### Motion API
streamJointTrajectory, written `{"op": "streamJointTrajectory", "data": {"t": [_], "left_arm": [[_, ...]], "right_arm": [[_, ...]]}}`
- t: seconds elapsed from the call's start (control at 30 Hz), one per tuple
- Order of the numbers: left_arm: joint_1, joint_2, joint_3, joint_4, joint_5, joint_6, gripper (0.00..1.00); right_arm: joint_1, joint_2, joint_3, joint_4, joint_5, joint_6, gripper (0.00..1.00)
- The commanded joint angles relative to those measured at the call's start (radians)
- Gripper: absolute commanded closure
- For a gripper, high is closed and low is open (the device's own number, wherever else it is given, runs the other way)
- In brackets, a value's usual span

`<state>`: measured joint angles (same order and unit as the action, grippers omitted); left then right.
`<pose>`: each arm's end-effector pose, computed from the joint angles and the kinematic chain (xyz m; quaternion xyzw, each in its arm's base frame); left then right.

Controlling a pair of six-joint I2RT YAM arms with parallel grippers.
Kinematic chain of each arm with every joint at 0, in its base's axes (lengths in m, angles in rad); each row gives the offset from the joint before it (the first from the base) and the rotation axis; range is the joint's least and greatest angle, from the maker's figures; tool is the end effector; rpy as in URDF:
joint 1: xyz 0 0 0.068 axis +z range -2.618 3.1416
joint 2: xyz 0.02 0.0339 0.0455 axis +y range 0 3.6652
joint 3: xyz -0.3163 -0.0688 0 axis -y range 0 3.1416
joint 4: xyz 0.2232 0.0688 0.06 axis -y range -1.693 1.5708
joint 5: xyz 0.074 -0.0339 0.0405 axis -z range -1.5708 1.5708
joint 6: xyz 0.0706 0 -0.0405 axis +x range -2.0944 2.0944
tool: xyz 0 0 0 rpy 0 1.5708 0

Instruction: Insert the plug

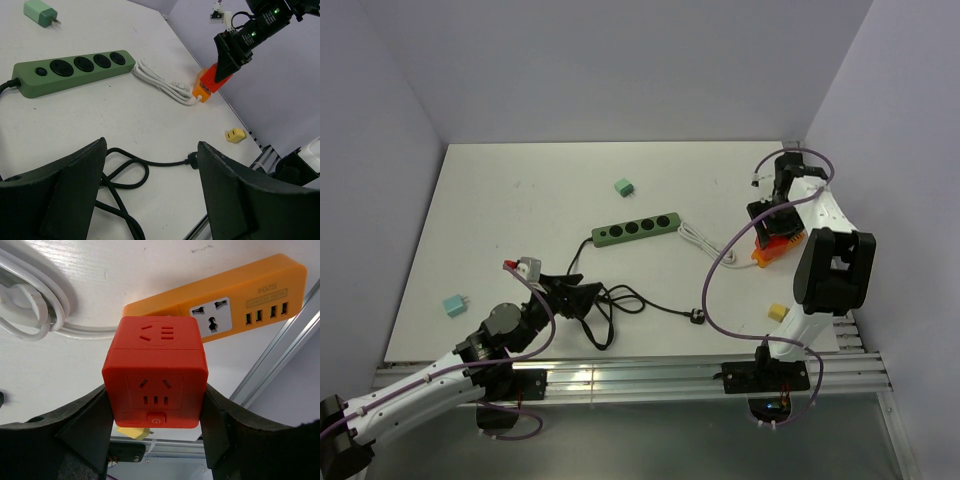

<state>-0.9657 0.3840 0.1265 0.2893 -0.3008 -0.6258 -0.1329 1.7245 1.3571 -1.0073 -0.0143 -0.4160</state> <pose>0.0736 -0.0697 0.2377 0.0103 0.6962 -0.4344 0.5714 0.3237 -0.0423 0.2601 -0.1411 0.9851 -0.0197 0.0962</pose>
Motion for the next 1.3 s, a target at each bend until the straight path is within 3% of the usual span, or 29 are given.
{"op": "streamJointTrajectory", "data": {"t": [0.0, 0.27, 0.67, 1.1, 1.27], "left_arm": [[-0.004, 0.001, -0.002, 0.028, 0.019, -0.011, 0.22], [-0.004, 0.001, -0.014, 0.016, 0.017, -0.035, 0.22], [-0.004, -0.011, -0.028, 0.021, 0.055, -0.066, 0.23], [-0.004, -0.023, -0.025, -0.001, 0.058, -0.061, 0.23], [-0.004, -0.008, -0.021, 0.010, 0.068, -0.060, 0.23]], "right_arm": [[0.007, 0.079, -0.016, -0.033, -0.010, 0.008, 1.00], [0.012, 0.190, 0.071, -0.065, -0.062, 0.000, 1.00], [0.015, 0.179, 0.089, -0.080, -0.098, -0.017, 1.00], [0.088, 0.058, -0.094, 0.174, 0.031, -0.132, 1.00], [0.087, -0.006, -0.124, 0.233, -0.039, -0.167, 1.00]]}}
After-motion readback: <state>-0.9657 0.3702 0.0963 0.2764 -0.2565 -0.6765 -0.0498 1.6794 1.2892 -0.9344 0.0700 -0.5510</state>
